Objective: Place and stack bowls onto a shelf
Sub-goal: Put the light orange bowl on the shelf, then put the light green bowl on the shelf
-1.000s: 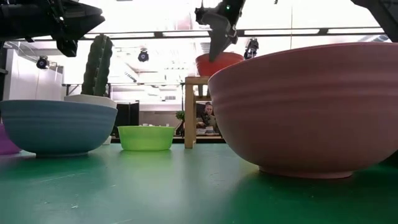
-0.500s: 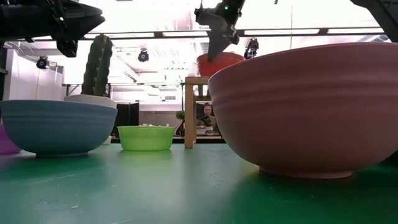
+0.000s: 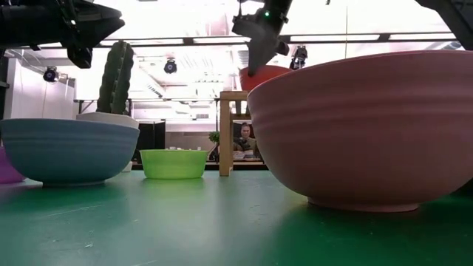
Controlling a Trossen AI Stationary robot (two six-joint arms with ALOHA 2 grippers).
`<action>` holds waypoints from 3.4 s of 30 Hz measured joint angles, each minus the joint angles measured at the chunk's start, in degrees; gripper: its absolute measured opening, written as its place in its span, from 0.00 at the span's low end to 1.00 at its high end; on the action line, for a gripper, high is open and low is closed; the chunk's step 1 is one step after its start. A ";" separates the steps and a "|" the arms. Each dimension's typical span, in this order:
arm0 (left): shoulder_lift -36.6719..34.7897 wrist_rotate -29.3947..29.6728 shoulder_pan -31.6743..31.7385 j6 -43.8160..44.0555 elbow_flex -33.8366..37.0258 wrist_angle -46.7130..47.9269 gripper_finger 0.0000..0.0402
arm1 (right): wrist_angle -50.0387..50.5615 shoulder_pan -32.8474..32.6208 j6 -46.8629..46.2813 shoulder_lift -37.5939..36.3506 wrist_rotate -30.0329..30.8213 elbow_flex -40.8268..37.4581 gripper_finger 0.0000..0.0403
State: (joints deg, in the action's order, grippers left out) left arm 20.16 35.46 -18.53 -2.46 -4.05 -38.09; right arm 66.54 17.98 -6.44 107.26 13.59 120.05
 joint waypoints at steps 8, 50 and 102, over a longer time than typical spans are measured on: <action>0.00 -0.01 0.00 0.00 0.00 -0.02 0.19 | -1.34 -0.04 -0.96 0.00 0.00 -1.78 0.07; 0.00 0.07 0.01 0.48 0.00 -0.22 0.19 | -12.40 -20.77 10.22 0.18 -10.27 1.50 0.29; 0.00 0.09 0.01 0.44 0.00 -0.02 0.19 | -12.24 -19.77 26.12 24.14 -6.60 1.46 0.02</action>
State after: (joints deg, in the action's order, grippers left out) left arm 20.16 35.55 -18.53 -2.02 -4.05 -38.11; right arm 54.31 -1.80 19.68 131.40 6.98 121.51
